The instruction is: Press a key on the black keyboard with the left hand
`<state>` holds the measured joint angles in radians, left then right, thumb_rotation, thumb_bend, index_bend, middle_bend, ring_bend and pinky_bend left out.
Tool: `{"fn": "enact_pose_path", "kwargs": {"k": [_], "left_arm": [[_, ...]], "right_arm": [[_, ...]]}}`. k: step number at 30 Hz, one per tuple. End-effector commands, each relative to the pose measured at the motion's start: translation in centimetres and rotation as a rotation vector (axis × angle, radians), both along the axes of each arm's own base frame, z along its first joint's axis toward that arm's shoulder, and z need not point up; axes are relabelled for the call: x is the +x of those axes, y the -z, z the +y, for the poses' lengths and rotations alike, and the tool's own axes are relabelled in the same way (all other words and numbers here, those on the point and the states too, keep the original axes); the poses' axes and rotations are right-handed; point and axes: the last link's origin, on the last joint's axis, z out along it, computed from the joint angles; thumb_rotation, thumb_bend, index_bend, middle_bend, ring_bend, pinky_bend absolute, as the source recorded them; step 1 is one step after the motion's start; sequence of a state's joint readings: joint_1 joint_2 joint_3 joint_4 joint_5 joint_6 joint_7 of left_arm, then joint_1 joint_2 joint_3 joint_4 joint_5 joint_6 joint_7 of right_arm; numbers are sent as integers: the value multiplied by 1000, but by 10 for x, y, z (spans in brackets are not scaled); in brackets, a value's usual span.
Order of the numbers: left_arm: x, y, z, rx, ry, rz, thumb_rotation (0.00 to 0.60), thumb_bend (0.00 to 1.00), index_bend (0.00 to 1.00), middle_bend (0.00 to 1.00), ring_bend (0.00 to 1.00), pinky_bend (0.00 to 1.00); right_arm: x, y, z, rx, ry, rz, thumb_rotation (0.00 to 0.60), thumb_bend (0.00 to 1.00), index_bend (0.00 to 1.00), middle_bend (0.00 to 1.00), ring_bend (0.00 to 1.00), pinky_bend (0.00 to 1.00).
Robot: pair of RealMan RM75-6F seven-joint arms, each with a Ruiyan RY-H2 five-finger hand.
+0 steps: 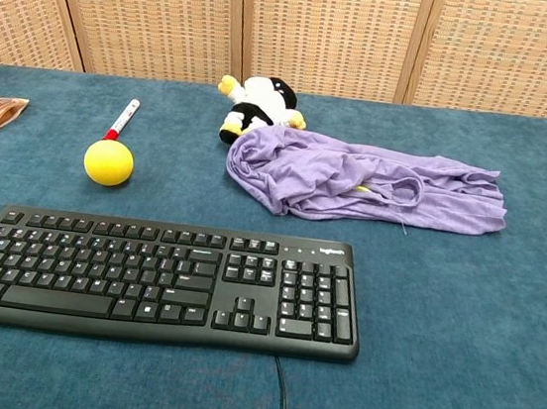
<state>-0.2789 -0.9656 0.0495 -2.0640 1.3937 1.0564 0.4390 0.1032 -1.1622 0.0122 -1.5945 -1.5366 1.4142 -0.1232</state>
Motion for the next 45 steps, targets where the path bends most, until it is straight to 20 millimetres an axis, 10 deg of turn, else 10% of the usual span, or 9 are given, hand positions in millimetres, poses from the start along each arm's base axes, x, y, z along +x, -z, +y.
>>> {"fn": "enact_pose_path", "kwargs": {"k": [1, 45], "left_arm": [[10, -2, 5, -130, -39, 71, 600, 987, 0, 663, 673, 475], [18, 51, 33, -334, -170, 273, 600, 994, 0, 663, 673, 475]], "right_arm": [[0, 0, 0, 0, 0, -2, 600, 0, 0, 0, 0, 0], [-1, -9, -4, -21, 4, -43, 600, 0, 0, 0, 0, 0]]}}
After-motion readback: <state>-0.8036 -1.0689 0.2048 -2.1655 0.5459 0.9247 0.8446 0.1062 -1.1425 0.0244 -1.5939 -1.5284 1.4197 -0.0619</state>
